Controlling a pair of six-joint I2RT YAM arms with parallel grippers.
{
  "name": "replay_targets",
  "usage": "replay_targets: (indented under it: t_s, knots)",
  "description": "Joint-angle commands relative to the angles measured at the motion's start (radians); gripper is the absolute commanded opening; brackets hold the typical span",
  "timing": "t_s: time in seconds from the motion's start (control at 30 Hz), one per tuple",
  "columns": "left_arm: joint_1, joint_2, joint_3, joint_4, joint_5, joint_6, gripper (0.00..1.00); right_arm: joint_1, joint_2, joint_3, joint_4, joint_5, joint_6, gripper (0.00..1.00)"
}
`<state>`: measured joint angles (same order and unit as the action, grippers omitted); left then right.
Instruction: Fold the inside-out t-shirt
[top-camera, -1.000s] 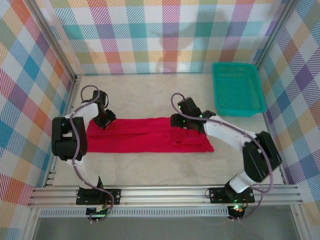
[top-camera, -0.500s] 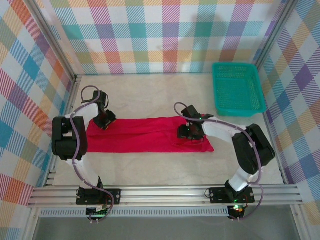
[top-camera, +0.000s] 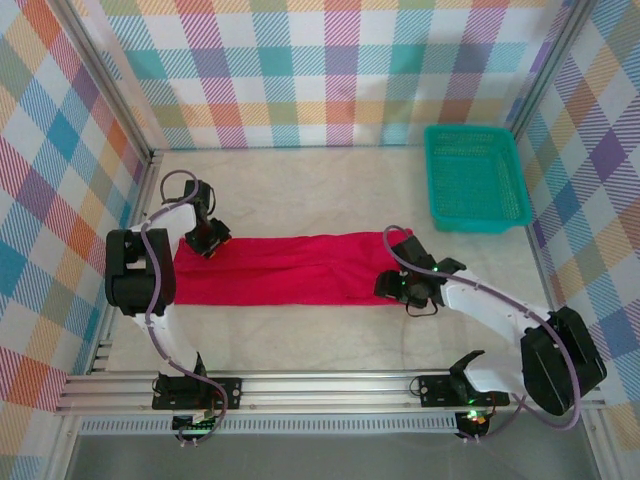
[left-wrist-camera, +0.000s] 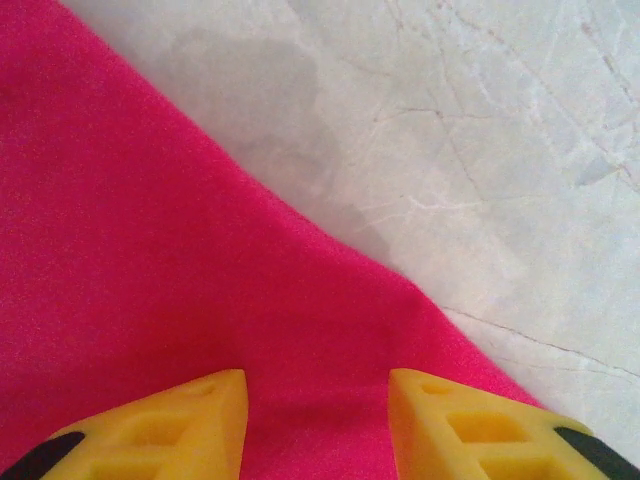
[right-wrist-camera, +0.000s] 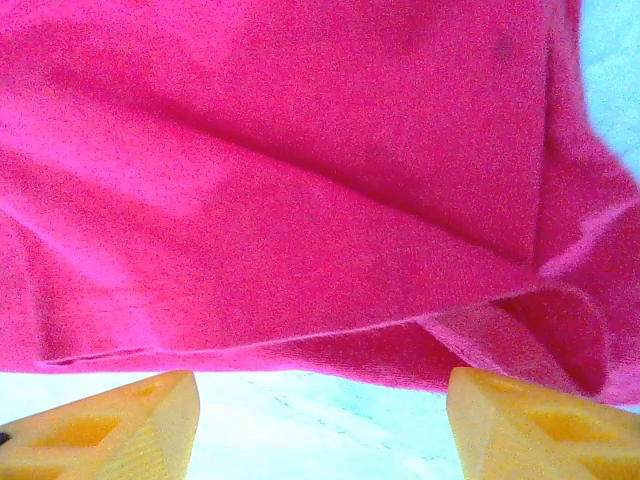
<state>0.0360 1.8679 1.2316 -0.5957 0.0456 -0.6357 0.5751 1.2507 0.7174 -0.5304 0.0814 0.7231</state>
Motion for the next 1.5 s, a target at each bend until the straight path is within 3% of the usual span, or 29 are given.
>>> replay_targets:
  t_s: [0.0, 0.17, 0.33, 0.57, 0.7, 0.77, 0.9, 1.07, 1.3, 1.37, 1.47]
  knots:
    - [0.002, -0.043, 0.024, -0.016, 0.023, -0.004, 0.42, -0.017, 0.035, 0.114, 0.001, 0.038, -0.035, 0.67]
    - [-0.003, -0.055, 0.011, -0.015, 0.052, 0.001, 0.43, -0.048, 0.225, 0.251, 0.084, 0.014, -0.127, 0.68]
    - [0.037, -0.045, -0.035, 0.011, 0.1, -0.004, 0.43, -0.089, 0.367, 0.272, 0.073, 0.012, -0.143, 0.69]
    - [0.094, -0.06, -0.089, 0.026, 0.081, 0.003, 0.43, -0.088, 0.206, 0.035, 0.078, 0.012, -0.056, 0.72]
    - [0.094, -0.049, -0.085, 0.022, 0.074, 0.012, 0.43, -0.091, 0.071, 0.016, 0.024, 0.038, -0.069, 0.75]
    - [0.094, -0.044, -0.08, 0.02, 0.076, 0.01, 0.43, -0.104, 0.034, 0.041, -0.007, 0.07, -0.097, 0.84]
    - [0.094, -0.044, -0.074, 0.022, 0.087, 0.008, 0.43, -0.19, 0.082, 0.089, -0.042, 0.078, -0.121, 0.96]
    - [0.095, -0.058, -0.069, 0.004, 0.079, 0.02, 0.43, -0.24, 0.287, 0.171, -0.031, -0.024, -0.158, 0.97]
    - [0.101, -0.073, -0.088, -0.001, 0.071, 0.024, 0.43, -0.189, 0.444, 0.211, 0.021, -0.097, -0.167, 0.92]
    - [0.104, -0.07, -0.093, 0.0, 0.071, 0.025, 0.43, -0.171, 0.491, 0.225, 0.027, -0.101, -0.155, 0.84]
    - [0.103, -0.064, -0.102, 0.005, 0.081, 0.024, 0.43, -0.159, 0.549, 0.244, 0.045, -0.109, -0.137, 0.63]
